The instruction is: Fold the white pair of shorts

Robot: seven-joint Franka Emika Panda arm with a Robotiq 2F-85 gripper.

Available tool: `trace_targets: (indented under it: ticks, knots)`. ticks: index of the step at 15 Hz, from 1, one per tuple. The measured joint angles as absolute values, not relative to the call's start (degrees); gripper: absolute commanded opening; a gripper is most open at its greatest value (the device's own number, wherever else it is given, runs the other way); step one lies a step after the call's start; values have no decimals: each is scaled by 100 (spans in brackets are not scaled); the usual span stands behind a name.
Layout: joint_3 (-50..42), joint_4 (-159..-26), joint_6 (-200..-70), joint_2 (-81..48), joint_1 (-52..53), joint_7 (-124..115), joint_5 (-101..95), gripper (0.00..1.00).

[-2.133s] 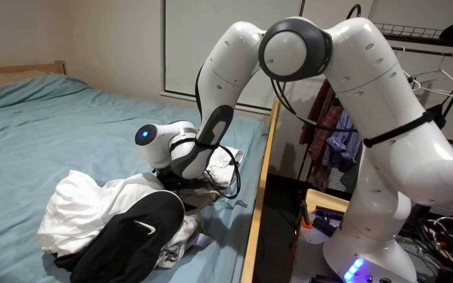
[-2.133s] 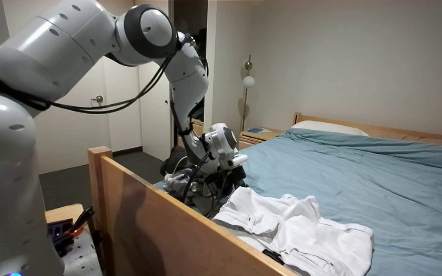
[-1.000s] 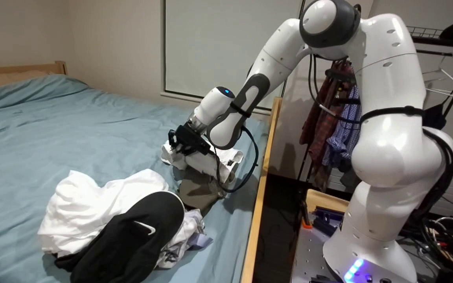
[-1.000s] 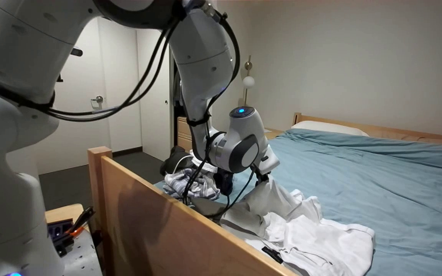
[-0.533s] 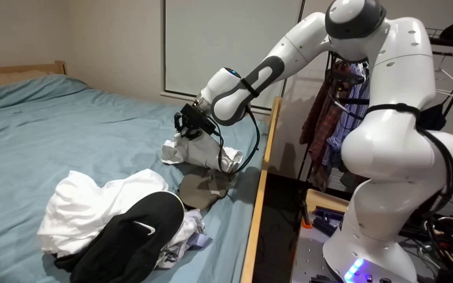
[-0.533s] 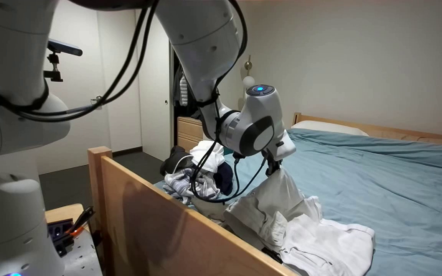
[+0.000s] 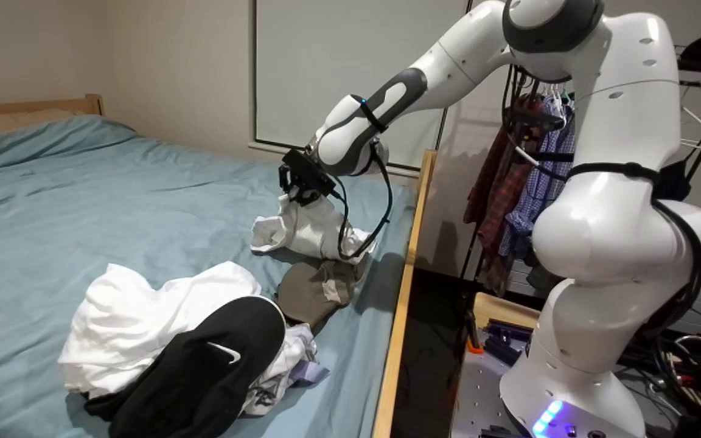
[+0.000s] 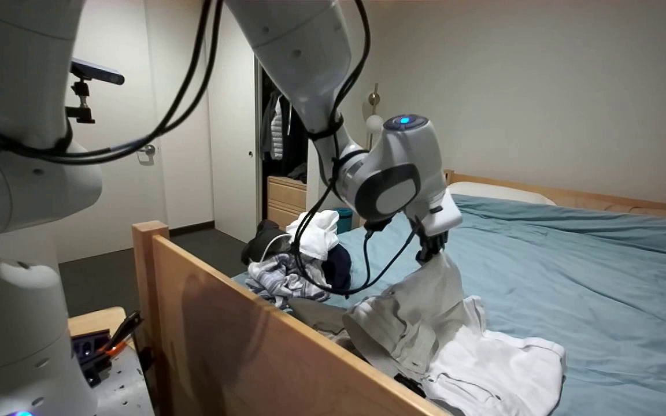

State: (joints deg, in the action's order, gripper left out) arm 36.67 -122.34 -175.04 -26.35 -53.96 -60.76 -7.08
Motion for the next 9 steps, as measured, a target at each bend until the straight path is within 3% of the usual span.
trace_targets:
  ticks: [3, 9]
  knots:
    - [2594, -11920, -16824, -1716, -4843, -5924, 139, 8]
    - [620, -11390, -16199, -1325, -3841, -7872, -2462, 8]
